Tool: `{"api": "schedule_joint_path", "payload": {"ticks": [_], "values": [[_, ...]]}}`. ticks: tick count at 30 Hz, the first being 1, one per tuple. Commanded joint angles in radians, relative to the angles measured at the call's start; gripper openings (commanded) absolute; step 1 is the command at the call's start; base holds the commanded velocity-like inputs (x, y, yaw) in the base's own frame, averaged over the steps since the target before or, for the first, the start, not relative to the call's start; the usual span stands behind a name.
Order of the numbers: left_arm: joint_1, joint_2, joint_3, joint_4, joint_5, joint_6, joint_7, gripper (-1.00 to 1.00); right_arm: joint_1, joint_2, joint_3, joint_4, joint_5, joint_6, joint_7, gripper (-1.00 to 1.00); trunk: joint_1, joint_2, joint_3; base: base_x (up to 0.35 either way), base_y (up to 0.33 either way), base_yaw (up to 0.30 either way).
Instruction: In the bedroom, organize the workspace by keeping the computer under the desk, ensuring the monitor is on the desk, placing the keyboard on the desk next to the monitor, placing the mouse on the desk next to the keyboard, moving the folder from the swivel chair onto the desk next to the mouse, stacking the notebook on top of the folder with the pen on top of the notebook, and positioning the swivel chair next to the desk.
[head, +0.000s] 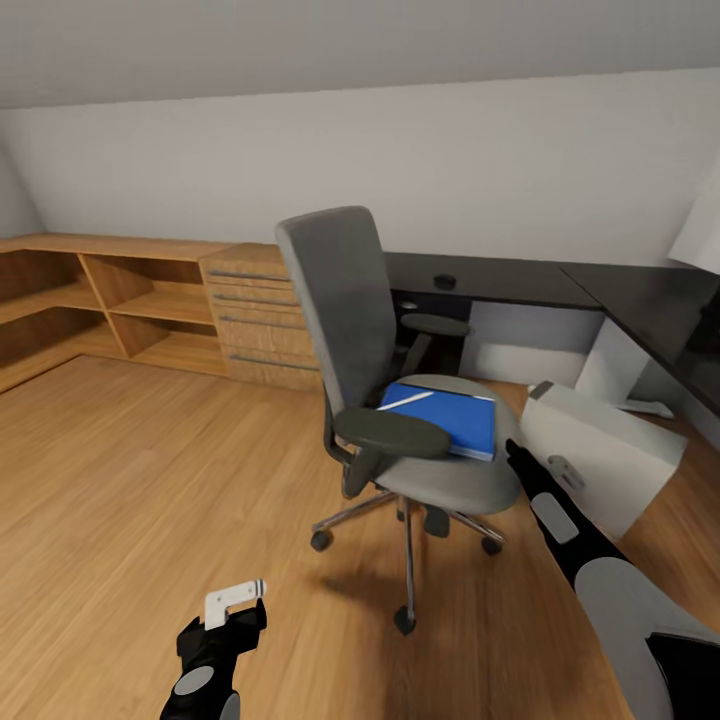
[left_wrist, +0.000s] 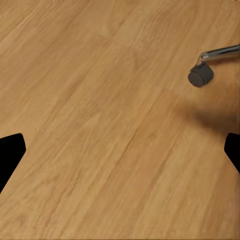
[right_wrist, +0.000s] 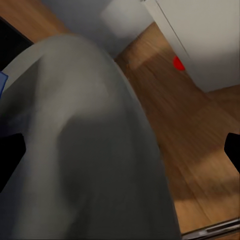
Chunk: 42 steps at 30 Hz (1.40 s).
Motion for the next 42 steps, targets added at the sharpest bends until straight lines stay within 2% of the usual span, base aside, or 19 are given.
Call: {"api": "schedule_joint_path", "payload": {"ticks": [1,11,19,35,42], "values": [[0.0,0.0,-0.001,-0.001,0.009,0.003,0.009,1.0,0.0,0.0,0.004,0.031,-0.014,-0.003,0.0,1.0,0.001,0.0,-0.001,0.236,0.0,0.001],[0.0,0.0,0.0,0.0,0.009,0.002,0.011,1.0,0.0,-0.006,0.001,0.032,-0.014,-0.001,-0.001,1.0,0.001,0.0,-0.001,0.06,0.0,0.0],[0.0,0.0,0.0,0.017,0.008,0.002,0.01,1.0,0.0,-0.049,-0.001,0.032,-0.017,0.002,-0.002,1.0,0.001,0.0,-0.001,0.131,0.0,0.0],[0.0,0.0,0.002,0.018,0.008,0.001,0.01,1.0,0.0,-0.066,-0.001,0.03,-0.017,0.002,-0.002,1.0,0.001,0.0,-0.001,0.155,0.0,0.0],[0.0,0.0,0.001,0.017,0.008,0.002,0.01,1.0,0.001,-0.06,0.001,0.026,-0.015,-0.002,-0.002,1.0,0.001,0.0,-0.001,0.018,0.0,0.0]]}}
